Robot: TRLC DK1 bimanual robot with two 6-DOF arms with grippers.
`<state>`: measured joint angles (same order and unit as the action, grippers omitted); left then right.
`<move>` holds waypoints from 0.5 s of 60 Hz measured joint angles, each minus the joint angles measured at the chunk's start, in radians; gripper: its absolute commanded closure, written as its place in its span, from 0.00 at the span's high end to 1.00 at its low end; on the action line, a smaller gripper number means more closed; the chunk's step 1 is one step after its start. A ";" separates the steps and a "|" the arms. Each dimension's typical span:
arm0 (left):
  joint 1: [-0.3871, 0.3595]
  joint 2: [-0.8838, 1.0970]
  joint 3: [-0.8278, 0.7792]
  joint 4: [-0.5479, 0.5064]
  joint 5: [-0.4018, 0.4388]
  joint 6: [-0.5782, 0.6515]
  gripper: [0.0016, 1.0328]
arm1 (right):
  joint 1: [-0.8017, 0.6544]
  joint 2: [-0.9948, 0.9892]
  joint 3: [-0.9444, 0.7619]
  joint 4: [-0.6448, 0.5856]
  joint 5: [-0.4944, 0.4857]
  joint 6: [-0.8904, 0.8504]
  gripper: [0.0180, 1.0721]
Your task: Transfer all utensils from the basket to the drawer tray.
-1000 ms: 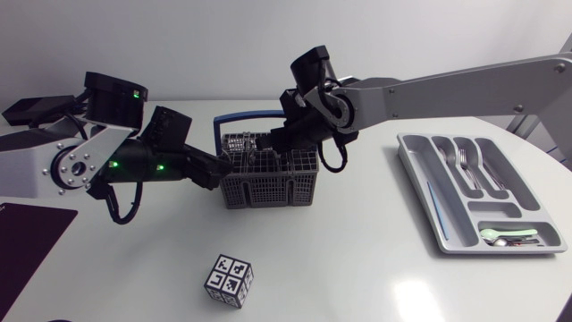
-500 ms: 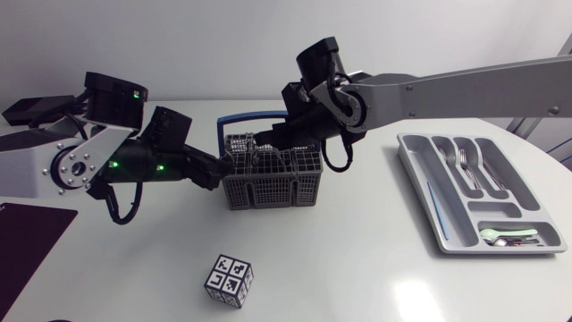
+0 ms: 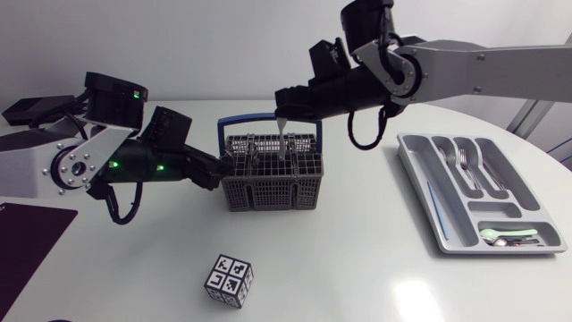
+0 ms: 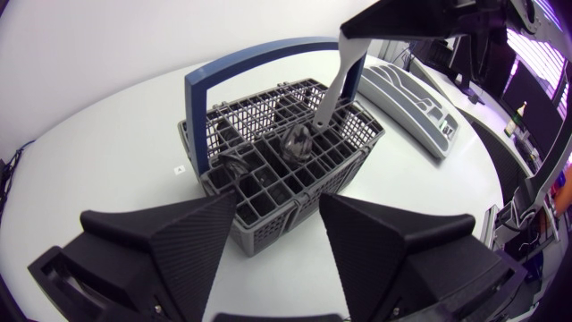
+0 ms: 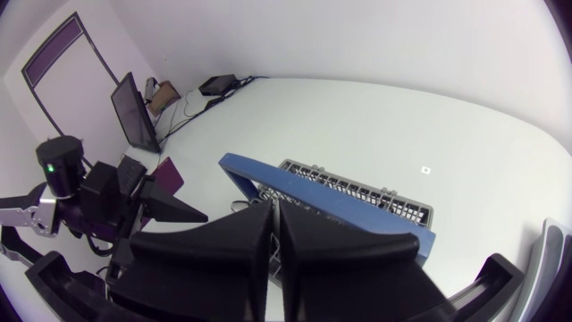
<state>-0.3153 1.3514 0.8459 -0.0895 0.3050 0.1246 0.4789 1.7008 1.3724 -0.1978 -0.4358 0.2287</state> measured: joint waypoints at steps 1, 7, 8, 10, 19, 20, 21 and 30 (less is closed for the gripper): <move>0.000 0.000 0.000 0.000 0.000 0.000 0.63 | -0.005 -0.005 0.000 0.000 -0.007 0.002 0.06; 0.000 0.000 0.000 0.000 0.000 0.000 0.63 | -0.028 -0.039 -0.002 -0.003 -0.025 0.012 0.06; 0.000 0.000 0.000 0.000 0.000 0.000 0.63 | -0.032 -0.048 -0.005 -0.003 -0.027 0.012 0.06; 0.000 0.000 0.000 0.000 0.000 0.000 0.63 | -0.039 -0.061 -0.009 -0.005 -0.032 0.014 0.06; 0.000 0.000 0.000 -0.006 0.000 0.000 0.63 | -0.068 -0.129 -0.043 -0.029 -0.041 0.014 0.05; 0.000 0.000 0.000 -0.006 0.000 0.000 0.63 | -0.073 -0.139 -0.049 -0.035 -0.041 0.014 0.06; 0.000 0.000 0.000 -0.007 0.000 0.000 0.63 | -0.077 -0.148 -0.055 -0.043 -0.041 0.014 0.06; -0.010 0.000 0.000 -0.012 -0.001 0.000 0.63 | -0.142 -0.259 -0.122 -0.152 -0.016 -0.050 0.05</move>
<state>-0.3256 1.3510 0.8459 -0.1013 0.3038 0.1246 0.3374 1.4418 1.2503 -0.3496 -0.4519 0.1787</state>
